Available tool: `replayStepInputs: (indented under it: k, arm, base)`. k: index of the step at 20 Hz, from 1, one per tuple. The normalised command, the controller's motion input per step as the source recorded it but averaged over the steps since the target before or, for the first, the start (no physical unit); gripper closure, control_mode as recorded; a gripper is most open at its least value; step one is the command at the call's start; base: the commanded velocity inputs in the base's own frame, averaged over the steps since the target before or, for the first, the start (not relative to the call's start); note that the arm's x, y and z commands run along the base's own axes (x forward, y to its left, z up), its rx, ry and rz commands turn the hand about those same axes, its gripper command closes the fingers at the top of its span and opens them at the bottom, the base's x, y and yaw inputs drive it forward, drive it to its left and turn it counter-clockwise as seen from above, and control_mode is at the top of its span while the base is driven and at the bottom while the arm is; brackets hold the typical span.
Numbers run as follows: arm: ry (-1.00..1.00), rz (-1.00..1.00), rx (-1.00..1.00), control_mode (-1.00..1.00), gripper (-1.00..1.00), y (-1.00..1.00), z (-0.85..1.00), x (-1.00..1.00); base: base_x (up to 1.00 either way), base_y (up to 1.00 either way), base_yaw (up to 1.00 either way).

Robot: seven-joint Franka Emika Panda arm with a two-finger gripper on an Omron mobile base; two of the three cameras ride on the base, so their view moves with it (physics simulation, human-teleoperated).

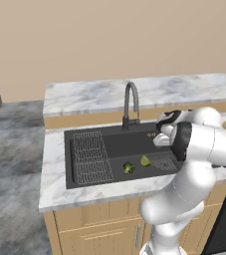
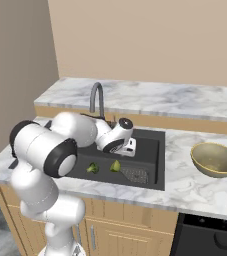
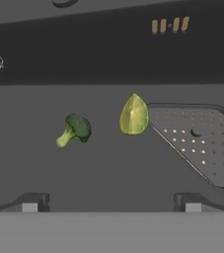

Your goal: Remove the broccoli and lemon wedge from the sink. Then move the bowl and cup from the counter to the sink for washing.

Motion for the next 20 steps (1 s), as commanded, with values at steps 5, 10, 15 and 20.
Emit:
replayStepInputs:
  k: [5, 10, 15, 20]
  arm:
    - [0.0, 0.0, 0.0, -1.0, -1.0, 0.0, -0.14, 0.13]
    - [0.0, -0.03, -0.05, -1.0, -1.0, 0.0, -0.15, 0.11]
    - [0.0, -0.04, -0.09, -1.0, -1.0, 0.0, -0.13, 0.08]
    - [0.0, -0.07, -0.03, -1.0, -1.0, 0.04, -0.12, 0.06]
  base:
    - [0.0, 0.0, 0.0]
    - [0.0, 0.0, 0.0]
    - [0.0, 0.0, 0.0]
    - [0.0, 0.0, 0.0]
